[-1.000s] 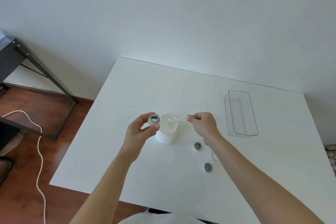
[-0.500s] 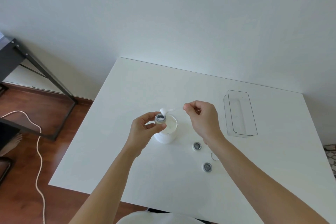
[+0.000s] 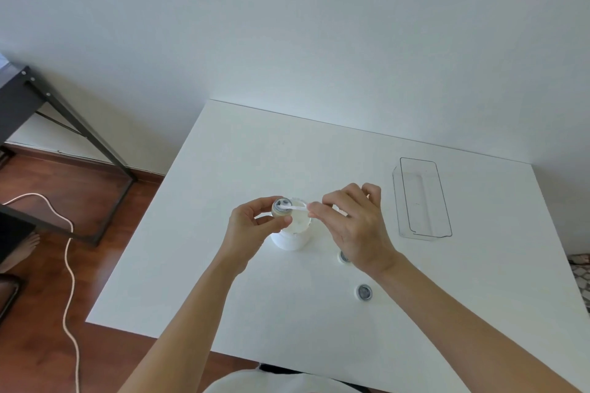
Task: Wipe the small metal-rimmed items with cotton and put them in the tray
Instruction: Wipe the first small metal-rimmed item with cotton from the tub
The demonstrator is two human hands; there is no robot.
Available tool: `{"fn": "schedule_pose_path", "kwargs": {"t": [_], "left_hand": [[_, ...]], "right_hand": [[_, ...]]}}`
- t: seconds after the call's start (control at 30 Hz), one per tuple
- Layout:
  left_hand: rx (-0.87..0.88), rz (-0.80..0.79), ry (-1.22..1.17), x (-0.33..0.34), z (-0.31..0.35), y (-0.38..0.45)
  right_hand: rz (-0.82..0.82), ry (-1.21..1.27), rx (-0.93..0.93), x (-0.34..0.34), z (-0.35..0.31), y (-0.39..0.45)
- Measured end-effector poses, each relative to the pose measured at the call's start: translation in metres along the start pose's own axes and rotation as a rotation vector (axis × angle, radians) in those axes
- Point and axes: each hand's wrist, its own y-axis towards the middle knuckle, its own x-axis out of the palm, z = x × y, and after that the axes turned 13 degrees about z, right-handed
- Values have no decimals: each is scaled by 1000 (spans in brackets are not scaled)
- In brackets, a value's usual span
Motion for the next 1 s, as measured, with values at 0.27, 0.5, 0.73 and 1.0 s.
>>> {"fn": "schedule_pose_path", "kwargs": {"t": [0.27, 0.5, 0.73, 1.0], "left_hand": [[-8, 11, 12, 0, 0, -1], [3, 30, 8, -4, -2, -2], [1, 42, 4, -7, -8, -4], [-4, 79, 6, -13, -13, -4]], "right_hand": [[86, -105, -68, -7, 7, -8], [-38, 106, 573, -2, 5, -7], [-455, -64, 605, 36, 3, -18], [-689, -156, 377, 69, -3, -20]]}}
